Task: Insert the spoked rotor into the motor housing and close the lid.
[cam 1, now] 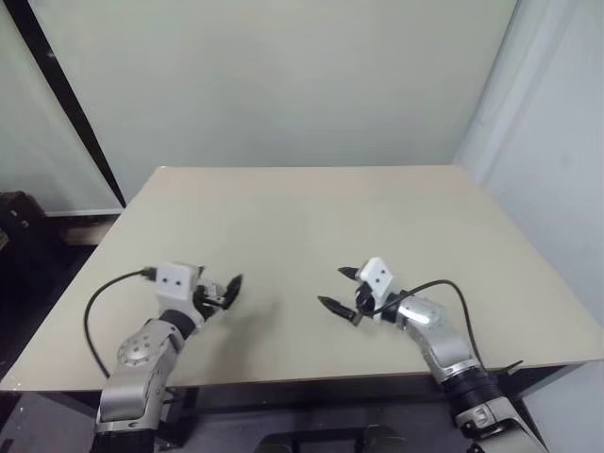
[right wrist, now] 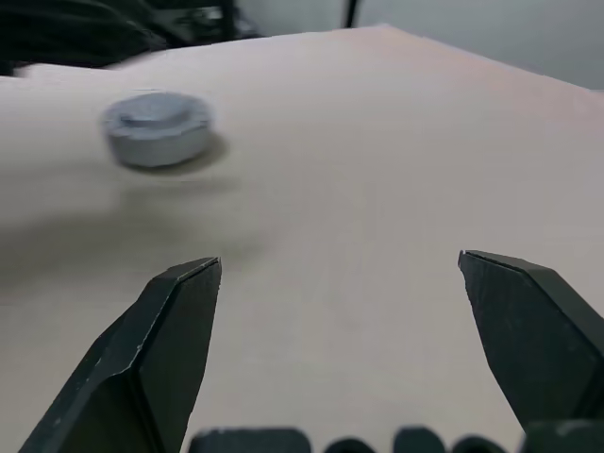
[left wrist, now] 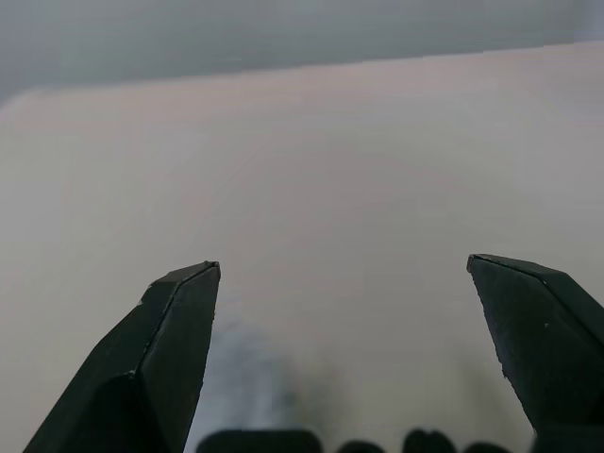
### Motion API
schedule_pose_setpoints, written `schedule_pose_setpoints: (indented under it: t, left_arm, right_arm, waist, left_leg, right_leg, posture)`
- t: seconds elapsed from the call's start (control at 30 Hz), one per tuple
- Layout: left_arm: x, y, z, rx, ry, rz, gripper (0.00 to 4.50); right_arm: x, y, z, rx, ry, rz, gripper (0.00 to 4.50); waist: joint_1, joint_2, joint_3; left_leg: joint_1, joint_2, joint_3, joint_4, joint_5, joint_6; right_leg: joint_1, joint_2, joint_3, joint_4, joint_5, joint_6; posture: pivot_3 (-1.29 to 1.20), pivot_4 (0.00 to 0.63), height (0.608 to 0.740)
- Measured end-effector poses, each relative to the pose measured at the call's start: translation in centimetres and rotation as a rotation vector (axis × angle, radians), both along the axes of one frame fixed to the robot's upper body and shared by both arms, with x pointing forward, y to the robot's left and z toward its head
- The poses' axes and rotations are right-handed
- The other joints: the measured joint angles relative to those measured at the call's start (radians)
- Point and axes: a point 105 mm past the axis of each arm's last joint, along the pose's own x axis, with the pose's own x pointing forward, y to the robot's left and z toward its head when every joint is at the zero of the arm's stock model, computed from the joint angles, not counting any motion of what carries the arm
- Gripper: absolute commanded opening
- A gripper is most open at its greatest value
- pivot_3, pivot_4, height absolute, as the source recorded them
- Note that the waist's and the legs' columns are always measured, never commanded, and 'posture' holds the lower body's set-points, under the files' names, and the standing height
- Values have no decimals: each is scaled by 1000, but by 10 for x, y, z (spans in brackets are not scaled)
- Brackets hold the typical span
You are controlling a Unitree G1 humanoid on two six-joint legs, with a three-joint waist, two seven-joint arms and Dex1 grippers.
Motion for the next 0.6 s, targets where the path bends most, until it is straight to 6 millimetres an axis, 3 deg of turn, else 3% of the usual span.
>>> schedule_pose_setpoints:
  t: [0.13,0.33,0.6]
  left_arm:
    - [-9,-35,1,7,40,-180,4487]
    - [-12,-43,-4,5,73,-224,4487]
    - [-12,-42,-8,13,91,-224,4487]
  right_arm:
    - [6,-30,8,-6,7,-77,4392]
    - [5,-62,1,-3,50,-182,4392]
    - [6,-60,3,19,52,-200,4392]
  waist:
    - [-2,1,0]
    - [-7,1,0]
    - [-7,1,0]
  left_leg:
    - [0,0,0,0,0,0]
    - [0,0,0,0,0,1]
    - [1,0,0,3,1,2]
  right_leg:
    - [0,0,0,0,0,0]
    - [0,1,1,1,0,0]
    - [1,1,1,0,0,0]
  posture:
    - [0,0,740]
    - [0,0,740]
    - [0,0,740]
